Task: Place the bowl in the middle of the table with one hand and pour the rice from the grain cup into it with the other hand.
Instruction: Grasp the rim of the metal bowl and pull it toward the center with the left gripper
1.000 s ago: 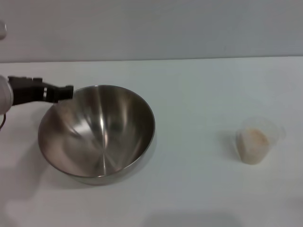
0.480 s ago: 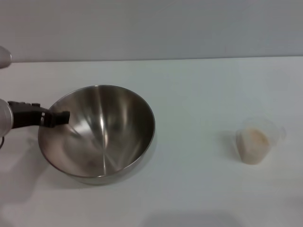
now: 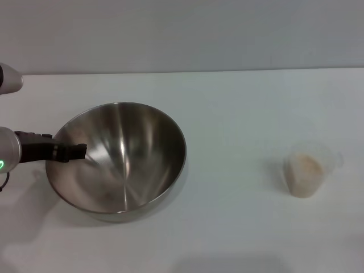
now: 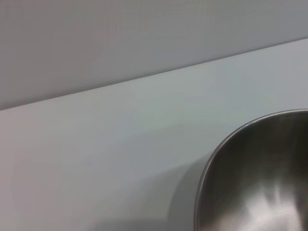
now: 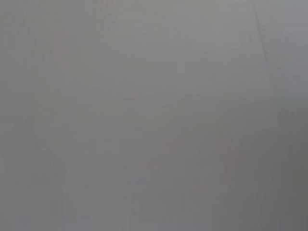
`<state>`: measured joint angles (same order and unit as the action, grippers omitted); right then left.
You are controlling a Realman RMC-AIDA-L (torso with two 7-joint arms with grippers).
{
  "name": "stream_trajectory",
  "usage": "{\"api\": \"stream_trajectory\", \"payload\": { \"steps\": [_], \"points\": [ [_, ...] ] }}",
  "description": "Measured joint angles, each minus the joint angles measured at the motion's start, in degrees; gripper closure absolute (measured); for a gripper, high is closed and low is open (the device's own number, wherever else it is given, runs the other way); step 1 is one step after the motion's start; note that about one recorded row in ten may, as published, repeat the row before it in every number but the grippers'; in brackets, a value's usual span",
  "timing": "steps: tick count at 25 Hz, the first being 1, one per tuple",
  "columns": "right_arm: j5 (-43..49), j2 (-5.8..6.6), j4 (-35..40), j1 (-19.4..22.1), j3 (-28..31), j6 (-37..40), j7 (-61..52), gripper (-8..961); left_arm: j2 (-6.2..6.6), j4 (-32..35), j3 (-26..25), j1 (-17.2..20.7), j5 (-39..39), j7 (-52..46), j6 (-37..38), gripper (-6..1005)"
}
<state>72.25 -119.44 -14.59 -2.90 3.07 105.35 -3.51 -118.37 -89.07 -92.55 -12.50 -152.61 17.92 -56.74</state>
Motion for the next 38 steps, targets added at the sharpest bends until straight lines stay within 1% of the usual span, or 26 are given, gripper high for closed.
{"api": "stream_trajectory", "payload": {
  "steps": [7,22,26,28,38],
  "points": [
    [0.0,0.00,0.1,-0.1,0.0,-0.4,0.0,108,-0.02,1.7,0.0,-0.8,-0.4,0.0,0.1,354],
    [0.0,0.00,0.1,-0.1,0.0,-0.5,0.0,108,0.06,3.1,0.2,-1.7,-0.4,0.2,0.6,389],
    [0.0,0.00,0.1,-0.1,0.0,-0.5,0.0,108,0.12,3.0,0.2,-1.7,-0.4,0.2,0.4,621],
    [0.0,0.00,0.1,-0.1,0.0,-0.5,0.0,108,0.18,3.1,0.2,-1.9,-0.5,0.2,0.4,763],
    [0.1,0.00,0.1,-0.1,0.0,-0.5,0.0,108,0.16,2.9,-0.9,-2.2,0.1,0.9,-0.8,821]
  ]
}}
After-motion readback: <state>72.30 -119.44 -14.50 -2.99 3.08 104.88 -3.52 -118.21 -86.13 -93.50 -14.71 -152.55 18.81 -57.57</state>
